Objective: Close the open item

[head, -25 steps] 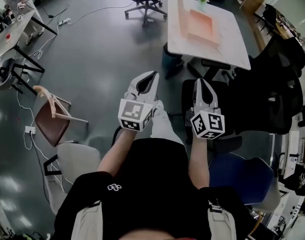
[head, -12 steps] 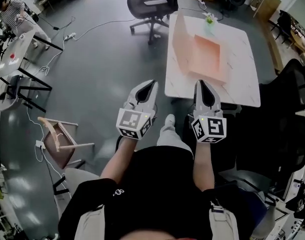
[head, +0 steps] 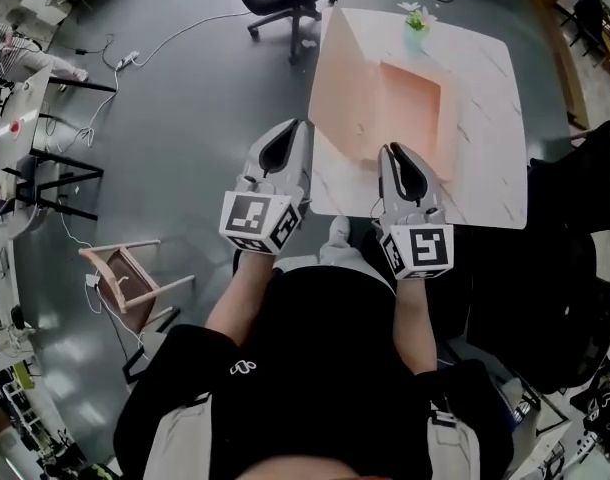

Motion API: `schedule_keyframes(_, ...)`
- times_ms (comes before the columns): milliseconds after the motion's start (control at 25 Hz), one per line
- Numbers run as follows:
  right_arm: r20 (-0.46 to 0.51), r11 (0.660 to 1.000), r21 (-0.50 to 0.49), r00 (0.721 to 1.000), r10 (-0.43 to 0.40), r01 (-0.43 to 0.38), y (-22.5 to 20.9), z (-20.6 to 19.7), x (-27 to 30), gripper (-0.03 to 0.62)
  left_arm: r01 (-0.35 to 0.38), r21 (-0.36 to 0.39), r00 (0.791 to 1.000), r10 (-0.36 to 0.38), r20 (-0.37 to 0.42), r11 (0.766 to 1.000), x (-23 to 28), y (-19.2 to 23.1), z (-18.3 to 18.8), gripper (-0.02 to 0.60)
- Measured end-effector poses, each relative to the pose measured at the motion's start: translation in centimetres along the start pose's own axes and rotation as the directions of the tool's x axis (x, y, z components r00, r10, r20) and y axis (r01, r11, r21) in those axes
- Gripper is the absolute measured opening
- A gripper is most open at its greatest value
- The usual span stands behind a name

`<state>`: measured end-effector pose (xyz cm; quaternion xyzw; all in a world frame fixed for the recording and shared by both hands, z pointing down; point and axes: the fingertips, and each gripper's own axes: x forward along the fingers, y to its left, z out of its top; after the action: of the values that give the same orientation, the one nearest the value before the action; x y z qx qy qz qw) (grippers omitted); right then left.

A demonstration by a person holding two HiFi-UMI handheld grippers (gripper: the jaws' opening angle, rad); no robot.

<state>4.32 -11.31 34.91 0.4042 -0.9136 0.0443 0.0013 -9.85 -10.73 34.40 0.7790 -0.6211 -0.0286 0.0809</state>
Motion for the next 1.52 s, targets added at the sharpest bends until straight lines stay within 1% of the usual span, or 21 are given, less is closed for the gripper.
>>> schedule_keyframes(120,-0.019,1.0,0.005,1.0,0.016,-0.016,-0.5,-0.4,1.4,0.051,-0.007,-0.005,1.0,0.007,-0.02,1.0,1.2,0.9,-0.4,0.0)
schedule_keyframes(240,-0.051,0.999,-0.005,0.998,0.041,-0.041,0.2,-1.1,2.9,0.062,-0.02,-0.02,0.999,0.019,-0.036,1.0,1.5,2.0,-0.9,0.0)
schedule_keyframes(320,-0.084,0.997,-0.031,0.994,0.065,-0.068,1.2,-1.7,3.8,0.084,-0.025,-0.031,0.999,0.024,-0.042,0.999,1.7,2.7,-1.4,0.0)
schedule_keyframes(560,-0.191,0.983,-0.116,0.974,0.121,-0.145,5.0,-3.7,6.9,0.087,-0.045,-0.063,0.996,0.04,-0.08,0.997,2.1,5.4,-3.1,0.001)
schedule_keyframes(680,-0.237,0.976,-0.142,0.963,0.13,-0.167,6.1,-4.7,8.6,0.092,-0.044,-0.072,0.995,0.037,-0.097,0.996,2.1,6.3,-3.6,0.001)
schedule_keyframes(800,-0.269,0.971,-0.178,0.957,0.105,-0.156,7.0,-5.8,10.2,0.095,-0.033,-0.072,0.992,0.024,-0.12,0.997,2.0,6.9,-4.3,0.0)
schedule_keyframes(920,-0.282,0.969,-0.209,0.957,0.071,-0.133,7.7,-6.6,11.3,0.098,-0.013,-0.059,0.99,0.004,-0.139,0.998,2.0,7.5,-4.8,0.001)
schedule_keyframes(1120,-0.313,0.967,-0.237,0.95,0.009,-0.087,8.2,-7.5,12.4,0.109,0.031,-0.061,0.987,-0.04,-0.153,0.998,2.4,8.1,-4.8,0.001)
schedule_keyframes(1520,-0.309,0.96,-0.278,0.944,-0.12,0.031,7.7,-8.7,14.4,0.102,0.07,-0.074,0.982,-0.082,-0.168,0.995,2.5,10.0,-5.1,0.001)
